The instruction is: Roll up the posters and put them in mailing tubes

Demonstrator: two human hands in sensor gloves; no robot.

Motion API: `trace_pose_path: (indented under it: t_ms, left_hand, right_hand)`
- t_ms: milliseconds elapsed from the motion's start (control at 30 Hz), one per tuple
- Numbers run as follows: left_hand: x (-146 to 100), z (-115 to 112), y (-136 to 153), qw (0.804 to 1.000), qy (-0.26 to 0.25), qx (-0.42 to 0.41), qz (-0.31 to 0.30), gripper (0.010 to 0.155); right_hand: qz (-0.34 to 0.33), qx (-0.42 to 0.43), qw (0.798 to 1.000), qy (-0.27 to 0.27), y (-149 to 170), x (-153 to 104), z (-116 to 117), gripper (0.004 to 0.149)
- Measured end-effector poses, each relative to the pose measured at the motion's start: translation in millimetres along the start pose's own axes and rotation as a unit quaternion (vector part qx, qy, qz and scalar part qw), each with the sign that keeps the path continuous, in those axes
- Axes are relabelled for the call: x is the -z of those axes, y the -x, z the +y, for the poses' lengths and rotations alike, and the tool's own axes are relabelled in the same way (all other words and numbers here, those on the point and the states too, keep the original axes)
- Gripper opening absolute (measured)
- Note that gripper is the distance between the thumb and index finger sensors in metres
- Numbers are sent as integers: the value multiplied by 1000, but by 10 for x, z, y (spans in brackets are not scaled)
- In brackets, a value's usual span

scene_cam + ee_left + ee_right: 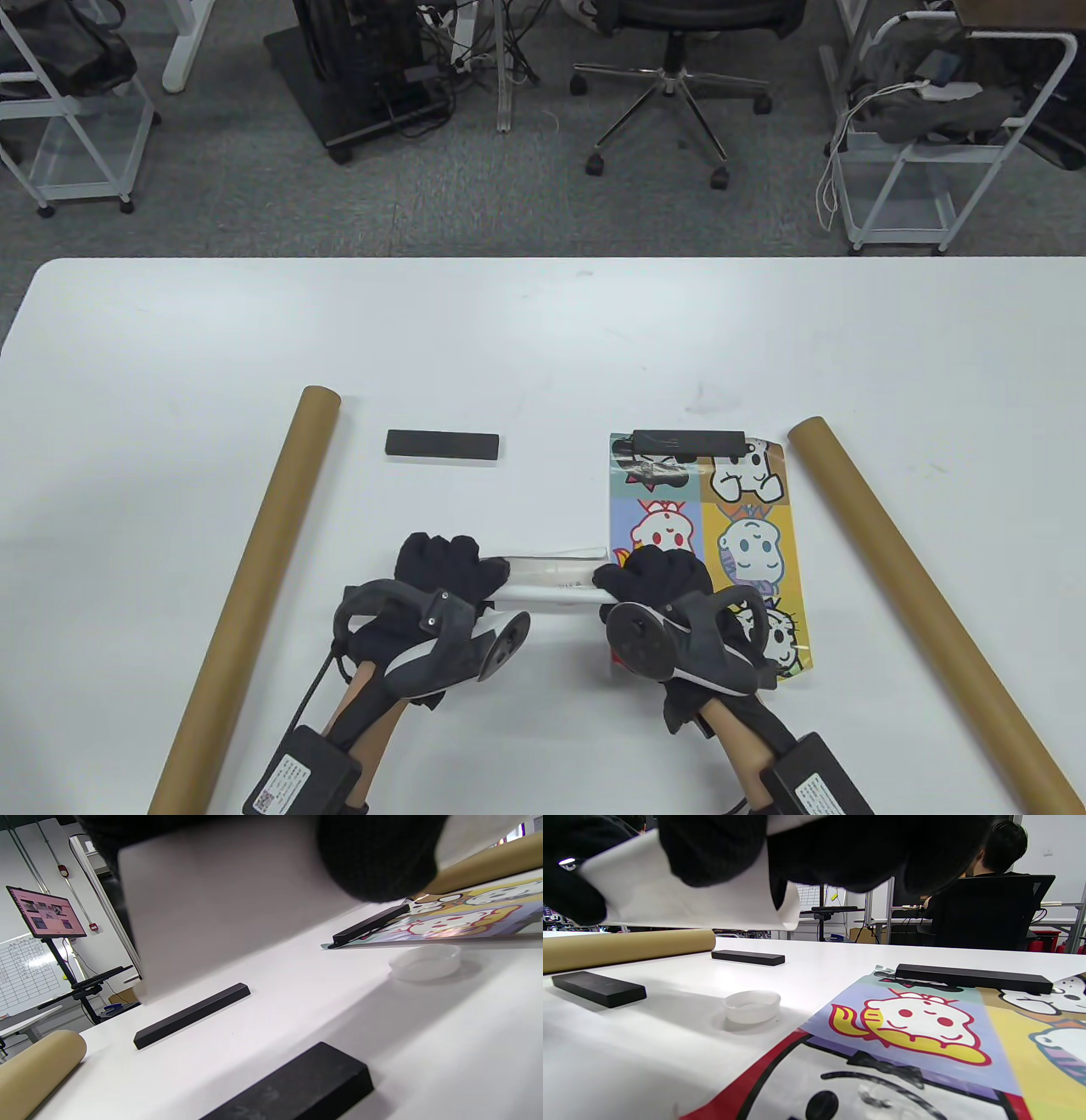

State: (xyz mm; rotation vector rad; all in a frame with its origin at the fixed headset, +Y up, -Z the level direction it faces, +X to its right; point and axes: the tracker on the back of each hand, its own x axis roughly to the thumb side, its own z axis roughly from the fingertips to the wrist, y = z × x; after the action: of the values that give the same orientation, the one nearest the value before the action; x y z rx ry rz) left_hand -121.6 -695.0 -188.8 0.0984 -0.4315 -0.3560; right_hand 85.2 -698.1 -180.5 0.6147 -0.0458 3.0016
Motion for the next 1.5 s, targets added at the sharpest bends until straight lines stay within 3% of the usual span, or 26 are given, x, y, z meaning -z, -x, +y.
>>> trace_pose_path:
  t_ms: [500, 1200, 1500]
  left_hand:
    - [-1, -12, 32, 1000, -14, -9, -1, 59]
    - [-14, -22, 0, 999, -32, -6, -2, 48]
    - [-11, -20, -19, 1000, -27, 2, -2, 53]
  right_hand:
    - [-4, 7, 1000, -9, 40, 3, 14, 54]
    - [6, 9, 1000, -16, 54, 2, 8, 48]
    - [13, 1, 1000, -17, 46, 1, 1, 50]
